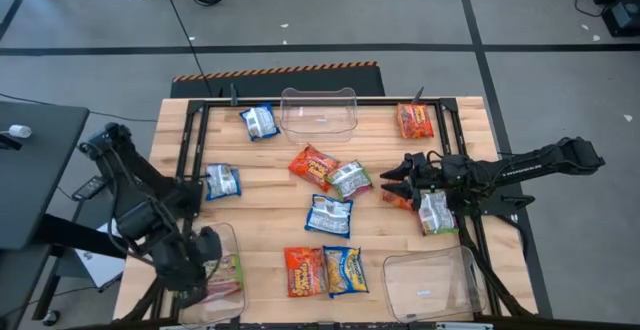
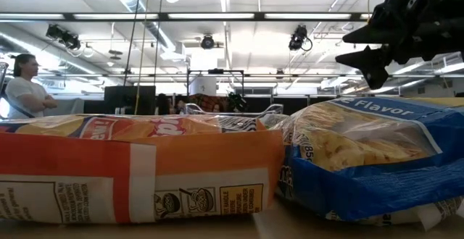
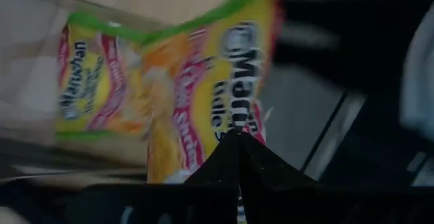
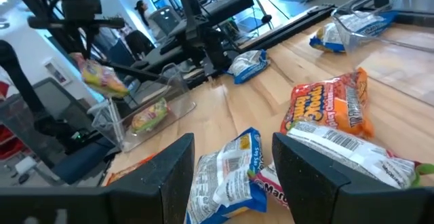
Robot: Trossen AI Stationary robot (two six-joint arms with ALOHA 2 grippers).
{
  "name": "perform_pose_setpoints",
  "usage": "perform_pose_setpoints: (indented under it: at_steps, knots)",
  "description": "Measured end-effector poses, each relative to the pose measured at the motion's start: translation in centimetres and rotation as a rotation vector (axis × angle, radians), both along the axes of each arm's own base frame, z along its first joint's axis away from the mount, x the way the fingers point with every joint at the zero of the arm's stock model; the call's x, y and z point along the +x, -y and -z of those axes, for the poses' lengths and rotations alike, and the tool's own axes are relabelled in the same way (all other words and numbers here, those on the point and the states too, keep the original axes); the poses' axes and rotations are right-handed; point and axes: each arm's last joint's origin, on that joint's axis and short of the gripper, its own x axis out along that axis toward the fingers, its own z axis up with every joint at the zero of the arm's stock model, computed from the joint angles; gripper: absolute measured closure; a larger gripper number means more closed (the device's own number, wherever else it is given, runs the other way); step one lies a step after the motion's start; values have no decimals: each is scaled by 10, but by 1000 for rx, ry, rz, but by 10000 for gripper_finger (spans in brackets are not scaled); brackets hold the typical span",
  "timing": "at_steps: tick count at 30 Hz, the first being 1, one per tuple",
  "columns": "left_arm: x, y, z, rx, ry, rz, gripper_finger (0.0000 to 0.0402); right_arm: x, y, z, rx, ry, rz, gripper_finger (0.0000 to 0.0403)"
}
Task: Sort Maruchan noodles
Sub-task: Put the green noodle pack into the bottom left transparent bin
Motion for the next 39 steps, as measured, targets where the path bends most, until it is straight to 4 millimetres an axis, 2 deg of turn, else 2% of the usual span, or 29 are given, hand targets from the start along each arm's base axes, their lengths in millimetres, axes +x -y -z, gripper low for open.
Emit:
perform_pose_setpoints:
  at_steps: [3,10,15,18,22,29,35,39]
  knots:
    - [1,-5,2,47,54,262,401,0,1,-1,-3,8,23,198]
    - [5,-25,9,229,297,991,401,-1,5,-1,-32,6,173,198]
    - [12,-28,28,352,326,1498,401,-1,6,-1,-37,5,211,198]
    - [17,-26,44,440,264,1809,401,-1,7,-1,-39,5,230,198]
    - [31,-17,60,466,222,1850,401,-1,8,-1,-75,-1,283,198]
    - [33,-2,75,366,180,1919,401,-3,12,-1,-177,-25,411,198]
    - [23,-5,72,349,104,1948,401,-3,11,-14,-91,120,432,198]
    - [2,-13,69,400,118,1976,401,6,5,-39,-54,173,398,198]
